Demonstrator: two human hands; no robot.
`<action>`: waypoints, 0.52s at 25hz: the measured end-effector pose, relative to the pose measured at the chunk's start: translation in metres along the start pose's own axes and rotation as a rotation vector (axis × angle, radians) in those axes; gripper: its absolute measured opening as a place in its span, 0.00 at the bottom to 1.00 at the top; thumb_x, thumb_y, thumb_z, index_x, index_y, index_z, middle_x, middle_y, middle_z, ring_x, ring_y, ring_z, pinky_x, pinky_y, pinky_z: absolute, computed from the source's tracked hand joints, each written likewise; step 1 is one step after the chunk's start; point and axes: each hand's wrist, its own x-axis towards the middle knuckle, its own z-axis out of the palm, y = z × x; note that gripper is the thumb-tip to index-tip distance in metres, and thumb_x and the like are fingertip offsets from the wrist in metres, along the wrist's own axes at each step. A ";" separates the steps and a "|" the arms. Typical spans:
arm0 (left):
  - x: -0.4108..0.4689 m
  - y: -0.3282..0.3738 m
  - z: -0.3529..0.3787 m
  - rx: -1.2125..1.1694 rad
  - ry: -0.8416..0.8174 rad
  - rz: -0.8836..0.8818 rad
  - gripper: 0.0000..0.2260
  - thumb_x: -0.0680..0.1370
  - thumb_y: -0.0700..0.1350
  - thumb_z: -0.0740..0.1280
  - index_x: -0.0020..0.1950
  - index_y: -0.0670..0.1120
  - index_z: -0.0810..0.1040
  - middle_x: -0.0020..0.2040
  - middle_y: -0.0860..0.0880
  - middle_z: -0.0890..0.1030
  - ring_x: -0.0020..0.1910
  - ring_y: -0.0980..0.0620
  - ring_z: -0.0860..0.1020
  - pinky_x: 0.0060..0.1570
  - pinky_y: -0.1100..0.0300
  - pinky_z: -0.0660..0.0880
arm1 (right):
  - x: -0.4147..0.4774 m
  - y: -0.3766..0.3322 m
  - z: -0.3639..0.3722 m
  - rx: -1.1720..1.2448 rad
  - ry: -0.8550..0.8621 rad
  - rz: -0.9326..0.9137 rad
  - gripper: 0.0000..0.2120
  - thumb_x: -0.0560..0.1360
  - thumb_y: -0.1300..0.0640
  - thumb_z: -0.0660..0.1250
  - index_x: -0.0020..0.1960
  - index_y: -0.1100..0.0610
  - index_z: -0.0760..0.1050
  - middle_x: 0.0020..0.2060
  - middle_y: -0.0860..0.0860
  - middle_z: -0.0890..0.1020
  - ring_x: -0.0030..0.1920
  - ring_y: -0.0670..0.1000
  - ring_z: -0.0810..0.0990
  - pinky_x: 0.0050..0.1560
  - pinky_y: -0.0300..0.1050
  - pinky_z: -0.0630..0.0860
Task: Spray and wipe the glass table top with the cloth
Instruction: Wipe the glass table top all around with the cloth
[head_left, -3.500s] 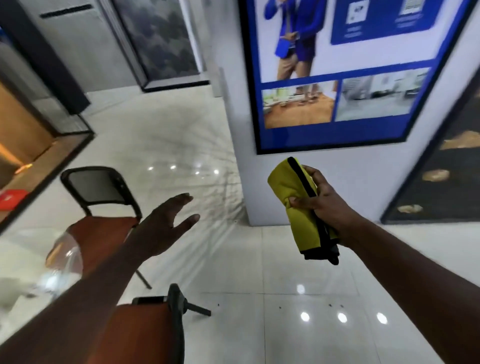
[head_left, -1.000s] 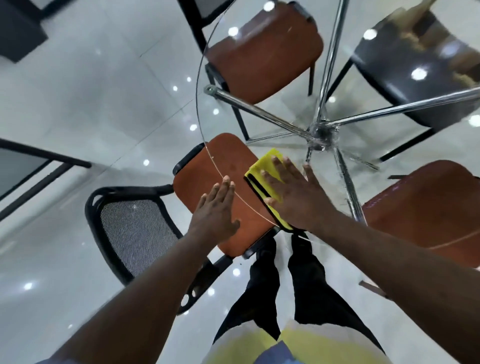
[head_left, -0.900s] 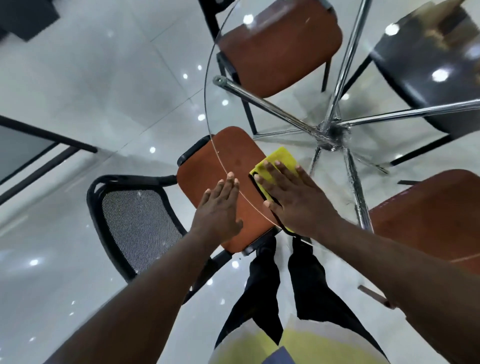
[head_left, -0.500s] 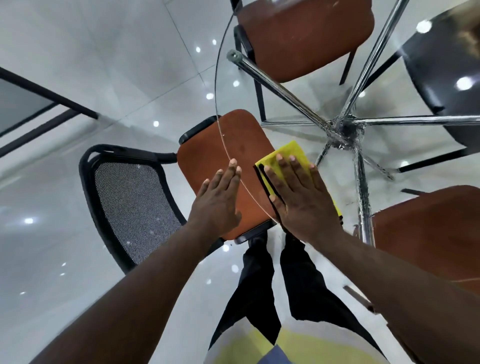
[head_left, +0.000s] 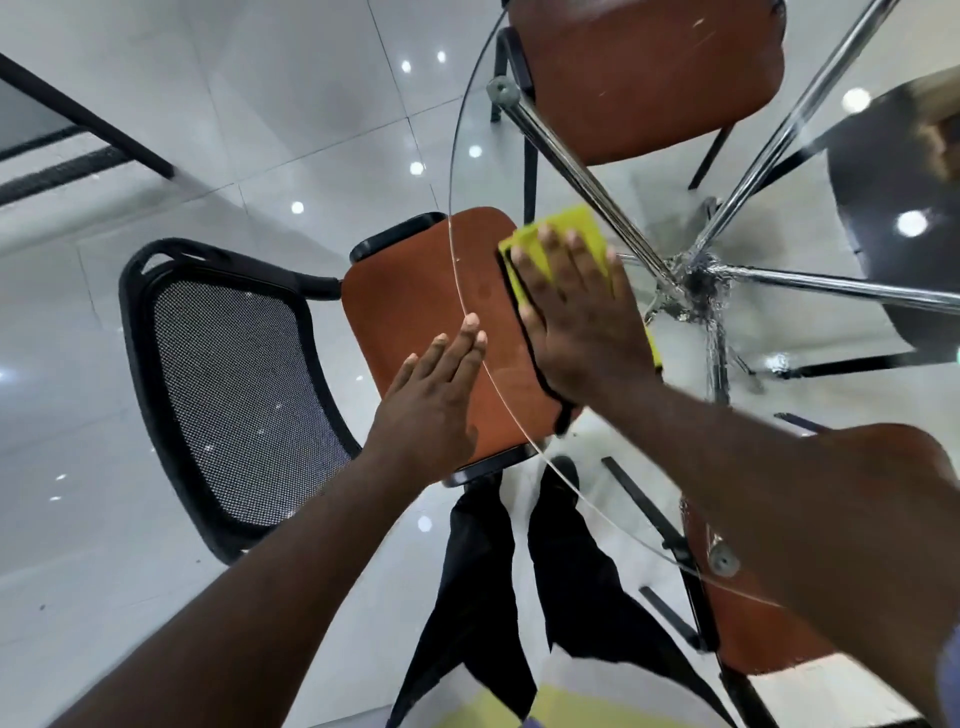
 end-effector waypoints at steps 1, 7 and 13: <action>0.000 0.000 0.001 -0.001 0.009 0.005 0.45 0.76 0.46 0.67 0.86 0.53 0.43 0.84 0.59 0.35 0.85 0.50 0.46 0.82 0.46 0.52 | 0.034 0.002 0.004 0.000 0.009 0.035 0.29 0.88 0.44 0.51 0.88 0.47 0.52 0.87 0.53 0.55 0.87 0.58 0.55 0.84 0.65 0.52; -0.001 0.006 -0.004 -0.234 0.126 -0.046 0.34 0.78 0.47 0.68 0.84 0.51 0.60 0.85 0.55 0.52 0.84 0.51 0.52 0.82 0.50 0.52 | 0.051 -0.004 -0.008 -0.025 -0.064 0.019 0.30 0.87 0.44 0.51 0.88 0.47 0.51 0.88 0.52 0.53 0.87 0.58 0.53 0.84 0.65 0.52; -0.020 0.001 0.015 -0.592 0.481 -0.303 0.20 0.76 0.41 0.62 0.68 0.41 0.76 0.66 0.42 0.79 0.64 0.40 0.77 0.66 0.46 0.75 | -0.004 -0.007 -0.031 -0.081 -0.212 -0.616 0.31 0.84 0.40 0.61 0.85 0.46 0.64 0.85 0.50 0.64 0.85 0.55 0.60 0.83 0.63 0.58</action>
